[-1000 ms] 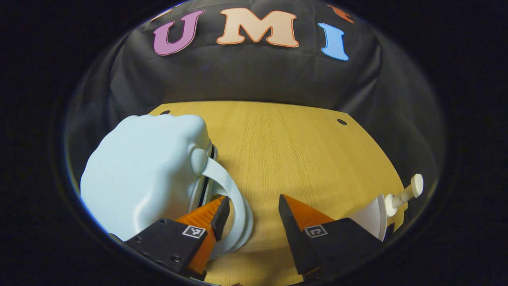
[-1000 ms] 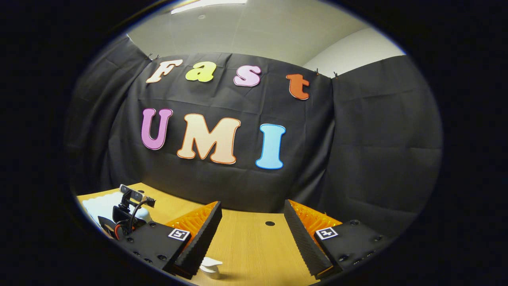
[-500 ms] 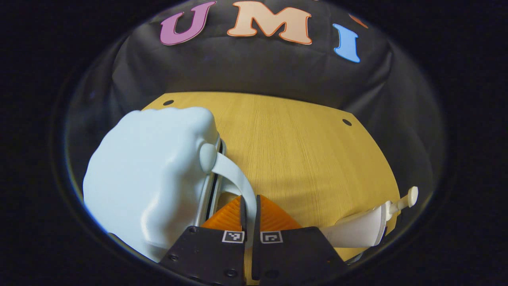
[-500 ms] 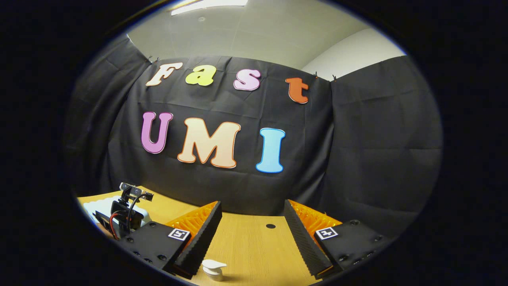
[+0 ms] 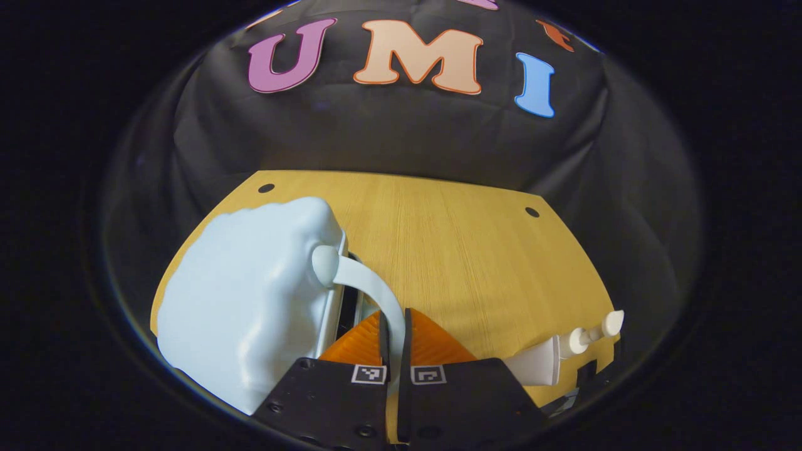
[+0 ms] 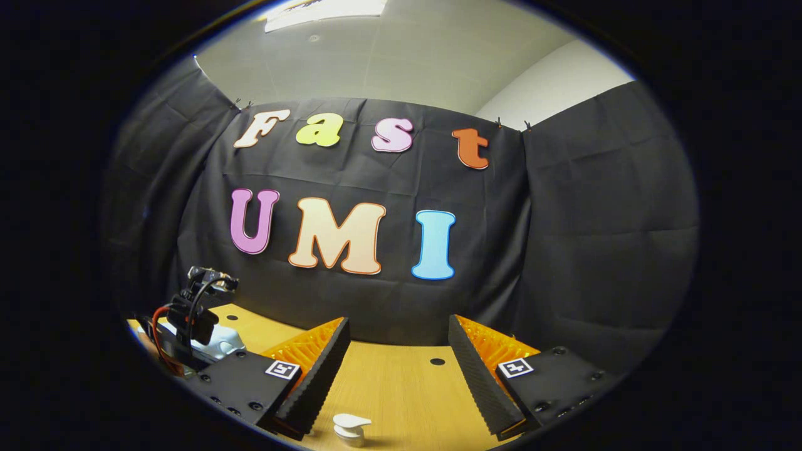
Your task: First open the suitcase, pack the skin care products into it, and then close the suitcase.
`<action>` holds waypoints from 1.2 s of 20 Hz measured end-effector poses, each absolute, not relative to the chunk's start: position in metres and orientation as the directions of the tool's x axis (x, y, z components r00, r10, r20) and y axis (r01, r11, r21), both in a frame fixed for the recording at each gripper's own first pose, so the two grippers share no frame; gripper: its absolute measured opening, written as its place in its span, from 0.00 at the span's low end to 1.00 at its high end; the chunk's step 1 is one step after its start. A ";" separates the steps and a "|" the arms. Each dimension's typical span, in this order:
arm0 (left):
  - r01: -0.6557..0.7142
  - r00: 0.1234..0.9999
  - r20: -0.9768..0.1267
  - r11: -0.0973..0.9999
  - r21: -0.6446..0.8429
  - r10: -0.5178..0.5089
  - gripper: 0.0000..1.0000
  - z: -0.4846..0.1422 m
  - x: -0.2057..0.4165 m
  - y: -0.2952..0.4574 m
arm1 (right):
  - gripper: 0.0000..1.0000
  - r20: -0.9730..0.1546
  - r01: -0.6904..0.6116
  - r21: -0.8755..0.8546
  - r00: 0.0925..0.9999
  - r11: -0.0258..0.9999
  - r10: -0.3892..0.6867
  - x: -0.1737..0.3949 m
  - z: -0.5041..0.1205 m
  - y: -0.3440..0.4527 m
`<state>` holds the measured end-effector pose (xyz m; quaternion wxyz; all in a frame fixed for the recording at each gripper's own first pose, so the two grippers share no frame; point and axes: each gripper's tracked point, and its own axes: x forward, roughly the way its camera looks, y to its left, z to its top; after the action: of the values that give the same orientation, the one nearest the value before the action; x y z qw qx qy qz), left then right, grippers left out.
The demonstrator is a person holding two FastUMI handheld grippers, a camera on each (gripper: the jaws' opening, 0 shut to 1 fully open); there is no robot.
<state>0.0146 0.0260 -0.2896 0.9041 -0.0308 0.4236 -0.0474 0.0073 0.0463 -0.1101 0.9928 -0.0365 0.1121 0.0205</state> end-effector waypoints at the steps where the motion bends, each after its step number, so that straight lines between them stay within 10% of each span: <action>1: 0.063 0.643 -0.757 0.993 -0.100 -0.117 0.00 -0.284 0.015 0.029 | 0.99 -0.222 -0.053 -0.063 0.974 0.997 0.037 0.007 -0.109 0.049; 24: 0.066 0.762 -0.648 0.995 0.072 -0.003 0.00 -0.144 0.069 0.223 | 0.99 -0.173 -0.078 -0.005 0.982 0.997 0.075 0.020 -0.108 0.157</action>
<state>0.0687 0.2226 -0.1439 0.9374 0.0454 0.3448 -0.0185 0.0205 0.1571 -0.1084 0.9955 -0.0060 0.0867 0.0384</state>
